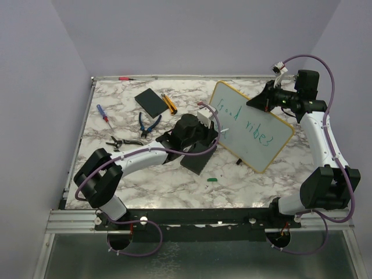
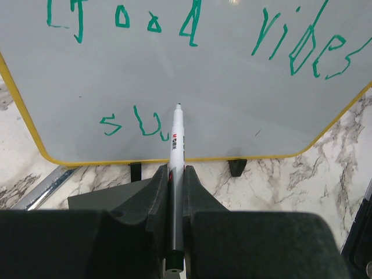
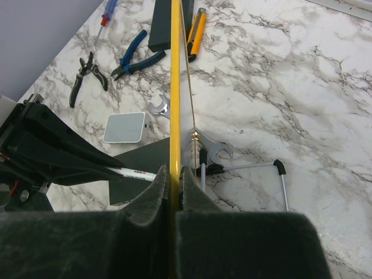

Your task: Write a sentence on the whiteboard

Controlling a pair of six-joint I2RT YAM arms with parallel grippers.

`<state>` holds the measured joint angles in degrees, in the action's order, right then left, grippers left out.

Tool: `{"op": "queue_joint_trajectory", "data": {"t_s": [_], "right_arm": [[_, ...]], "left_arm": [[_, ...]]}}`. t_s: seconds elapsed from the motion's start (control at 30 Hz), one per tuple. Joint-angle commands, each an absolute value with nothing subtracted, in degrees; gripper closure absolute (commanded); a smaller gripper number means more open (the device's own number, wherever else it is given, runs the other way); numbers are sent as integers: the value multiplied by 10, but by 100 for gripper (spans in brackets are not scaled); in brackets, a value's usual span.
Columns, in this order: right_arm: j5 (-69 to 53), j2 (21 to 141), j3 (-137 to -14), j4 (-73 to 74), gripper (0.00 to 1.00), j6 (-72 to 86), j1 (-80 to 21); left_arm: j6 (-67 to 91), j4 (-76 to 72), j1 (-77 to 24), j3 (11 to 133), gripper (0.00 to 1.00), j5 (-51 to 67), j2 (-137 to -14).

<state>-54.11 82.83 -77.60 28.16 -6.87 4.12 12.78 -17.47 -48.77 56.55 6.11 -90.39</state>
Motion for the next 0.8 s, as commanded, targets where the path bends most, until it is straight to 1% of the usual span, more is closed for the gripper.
{"op": "queue_joint_trajectory", "data": {"t_s": [0.0,0.43,0.77], "right_arm": [[-563,830,-758,315,99,-68,34],[-562,832,-759,315,99,-68,34],[-562,833,-761,315,99,-68,35]], "left_arm": [[121,-182,-491,592,100,67,-922],[126,-182,-493,604,100,60,-946],[112,-182,-504,613,100,77,-962]]}}
